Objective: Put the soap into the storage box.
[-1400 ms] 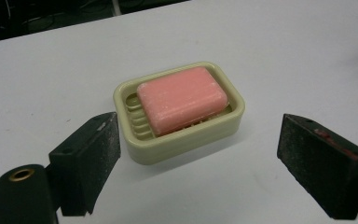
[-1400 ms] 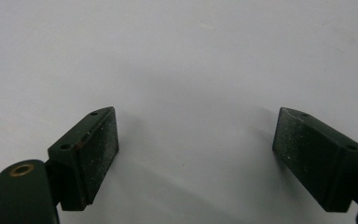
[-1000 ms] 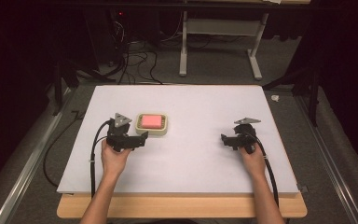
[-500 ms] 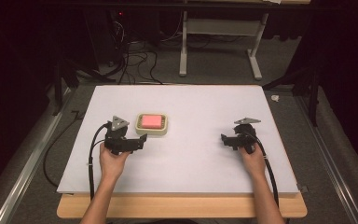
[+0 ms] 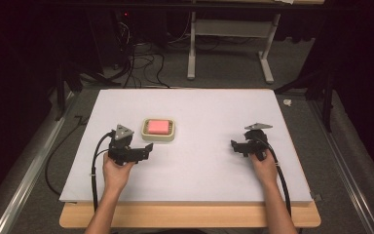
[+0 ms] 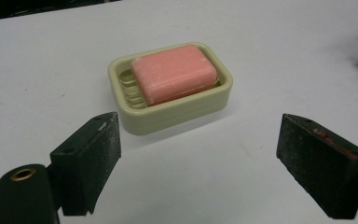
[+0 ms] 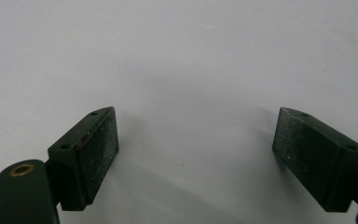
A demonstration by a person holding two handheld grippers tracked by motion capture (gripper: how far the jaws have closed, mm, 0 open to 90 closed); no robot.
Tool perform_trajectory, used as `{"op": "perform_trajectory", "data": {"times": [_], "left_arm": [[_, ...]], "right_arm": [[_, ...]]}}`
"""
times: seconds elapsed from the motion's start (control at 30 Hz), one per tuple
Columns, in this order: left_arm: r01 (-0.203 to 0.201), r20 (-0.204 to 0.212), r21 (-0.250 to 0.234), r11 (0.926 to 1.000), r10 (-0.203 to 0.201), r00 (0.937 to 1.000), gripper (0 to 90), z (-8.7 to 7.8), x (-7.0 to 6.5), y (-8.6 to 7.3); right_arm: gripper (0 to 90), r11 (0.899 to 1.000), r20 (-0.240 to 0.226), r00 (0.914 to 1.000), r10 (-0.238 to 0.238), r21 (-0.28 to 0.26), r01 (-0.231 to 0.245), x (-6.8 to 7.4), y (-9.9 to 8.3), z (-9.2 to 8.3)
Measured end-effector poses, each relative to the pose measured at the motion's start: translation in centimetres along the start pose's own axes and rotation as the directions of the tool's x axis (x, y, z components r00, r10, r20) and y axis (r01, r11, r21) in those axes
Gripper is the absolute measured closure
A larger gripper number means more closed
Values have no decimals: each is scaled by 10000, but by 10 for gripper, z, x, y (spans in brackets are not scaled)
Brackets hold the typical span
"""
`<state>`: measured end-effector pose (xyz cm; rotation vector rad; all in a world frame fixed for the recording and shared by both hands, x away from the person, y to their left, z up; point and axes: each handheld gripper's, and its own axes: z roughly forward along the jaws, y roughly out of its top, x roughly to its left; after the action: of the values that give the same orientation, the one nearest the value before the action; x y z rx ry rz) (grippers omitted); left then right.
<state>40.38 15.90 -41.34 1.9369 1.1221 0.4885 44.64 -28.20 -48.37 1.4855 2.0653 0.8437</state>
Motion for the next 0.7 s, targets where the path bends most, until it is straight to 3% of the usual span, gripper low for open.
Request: {"op": "perform_trajectory", "data": {"times": [0.7], "left_arm": [[148, 234, 260, 9996, -154, 9996, 149, 4, 0, -13]], "right_arm": [[149, 10000, 2, 10000, -16, -3, 16, 0, 0, 0]]}}
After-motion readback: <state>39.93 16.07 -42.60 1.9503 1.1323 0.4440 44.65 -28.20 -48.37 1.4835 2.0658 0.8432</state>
